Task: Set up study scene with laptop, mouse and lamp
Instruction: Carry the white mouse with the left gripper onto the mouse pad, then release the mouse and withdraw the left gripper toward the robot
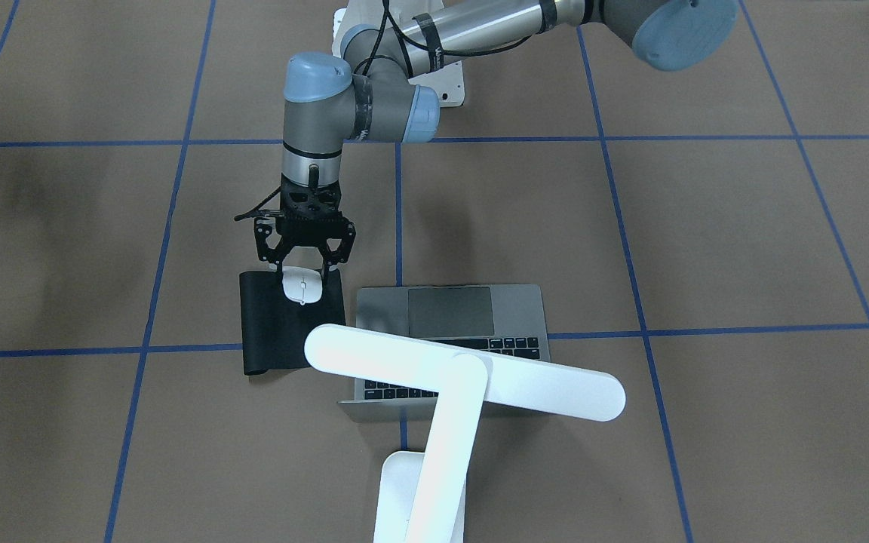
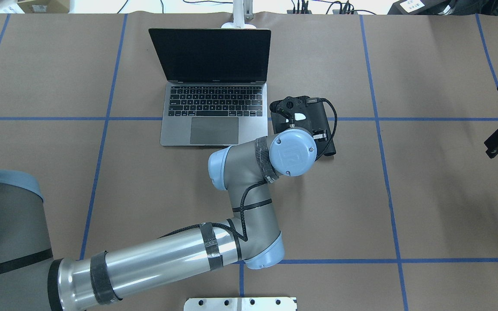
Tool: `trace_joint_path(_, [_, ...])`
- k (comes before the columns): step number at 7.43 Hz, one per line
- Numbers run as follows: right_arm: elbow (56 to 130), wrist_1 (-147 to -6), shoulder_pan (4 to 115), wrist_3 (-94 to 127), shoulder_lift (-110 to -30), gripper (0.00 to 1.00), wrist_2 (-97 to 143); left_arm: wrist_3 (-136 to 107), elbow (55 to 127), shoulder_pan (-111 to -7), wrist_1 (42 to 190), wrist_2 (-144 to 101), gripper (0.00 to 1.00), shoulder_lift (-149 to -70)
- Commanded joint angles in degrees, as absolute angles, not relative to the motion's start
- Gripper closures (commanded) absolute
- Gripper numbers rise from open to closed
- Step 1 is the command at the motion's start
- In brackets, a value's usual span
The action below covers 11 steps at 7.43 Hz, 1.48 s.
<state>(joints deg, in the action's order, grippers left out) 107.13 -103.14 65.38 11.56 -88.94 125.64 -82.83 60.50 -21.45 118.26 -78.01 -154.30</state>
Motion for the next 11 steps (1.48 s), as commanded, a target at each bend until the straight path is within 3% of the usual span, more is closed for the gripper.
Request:
trace_joint_path(1, [106.62, -102.92, 65.3, 18.68, -87.99, 0.0, 125.68, -82.71, 60.64, -21.45, 118.48, -76.9, 0.01, -154.34])
trace_joint_path(3, [105.38, -102.83, 65.3, 19.6, -86.05, 0.0, 124.98, -81.75, 65.17, -21.53, 117.78, -77.95, 0.01, -152.68])
trace_joint_path(4, [105.38, -102.83, 65.3, 19.69, -85.52, 0.0, 124.98, -80.78, 72.7, -21.71, 116.64, -79.96, 0.01, -146.84])
trace_joint_path(6, [104.85, -102.83, 65.48, 19.69, -85.95, 0.0, 124.89, -80.68, 96.73, -22.06, 107.73, -89.33, 0.01, -129.2])
trace_joint_path(8, [104.94, -102.75, 67.66, 19.6, -86.04, 0.0, 125.15, -78.68, 113.57, -22.94, 100.23, -93.5, 0.01, -117.13])
trace_joint_path(11, [105.12, -102.39, 75.82, 16.99, -87.0, 0.0, 126.29, -69.22, 118.12, -32.48, 93.43, -106.05, 0.01, -104.37])
